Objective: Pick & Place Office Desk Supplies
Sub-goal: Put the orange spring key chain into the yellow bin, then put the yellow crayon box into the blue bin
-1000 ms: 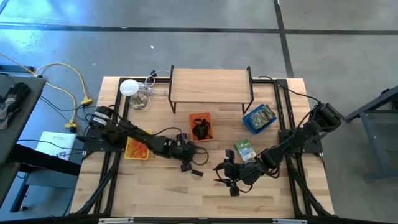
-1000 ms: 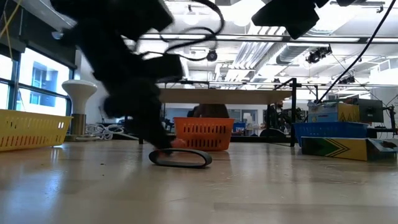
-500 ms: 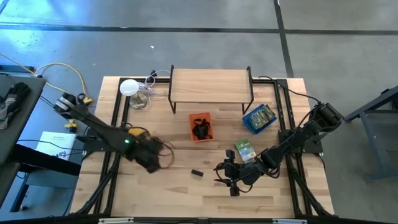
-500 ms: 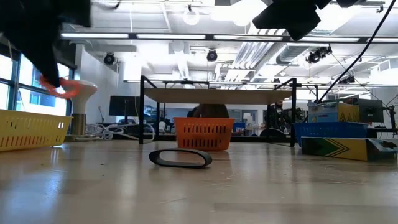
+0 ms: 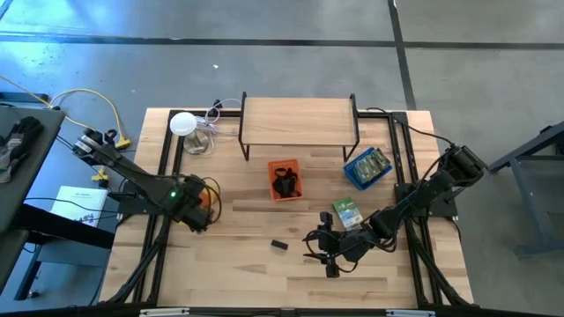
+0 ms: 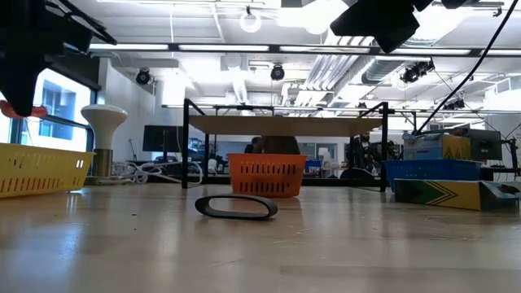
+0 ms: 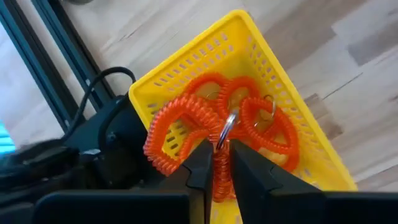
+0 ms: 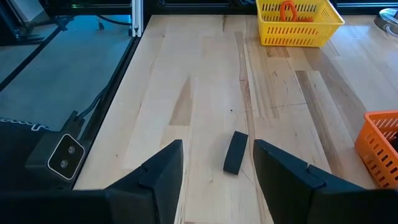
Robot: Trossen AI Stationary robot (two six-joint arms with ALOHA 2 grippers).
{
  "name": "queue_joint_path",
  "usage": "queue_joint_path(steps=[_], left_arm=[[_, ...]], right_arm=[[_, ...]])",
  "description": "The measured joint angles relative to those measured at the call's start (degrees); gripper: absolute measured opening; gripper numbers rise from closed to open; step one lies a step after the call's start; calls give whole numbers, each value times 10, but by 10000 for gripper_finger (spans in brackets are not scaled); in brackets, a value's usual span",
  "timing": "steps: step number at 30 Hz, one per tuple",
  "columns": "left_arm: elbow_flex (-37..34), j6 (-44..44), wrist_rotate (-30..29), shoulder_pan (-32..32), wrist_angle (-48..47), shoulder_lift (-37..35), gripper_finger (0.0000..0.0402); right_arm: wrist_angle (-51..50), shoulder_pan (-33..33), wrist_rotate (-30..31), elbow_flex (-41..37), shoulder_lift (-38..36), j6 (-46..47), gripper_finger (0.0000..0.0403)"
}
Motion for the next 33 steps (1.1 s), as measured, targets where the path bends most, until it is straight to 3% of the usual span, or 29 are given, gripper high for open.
queue_joint_path(steps=[15, 21, 27, 30, 33], left_arm=[[4, 55, -26, 27, 1, 54, 90], [55, 92, -29, 66, 3, 54, 91], [80, 156, -85, 60, 77, 53, 91], [80, 240, -88, 56, 169, 54, 91], [80, 326, -88, 50, 276, 61, 91]], right_arm=[[7, -1, -15, 0, 0, 28, 184], [22, -9, -29, 36, -17, -125, 184], [-111, 50, 100, 46, -35, -148, 184], [-210, 85, 165, 46, -38, -97, 184], [-271, 115, 201, 46, -38, 11, 184]])
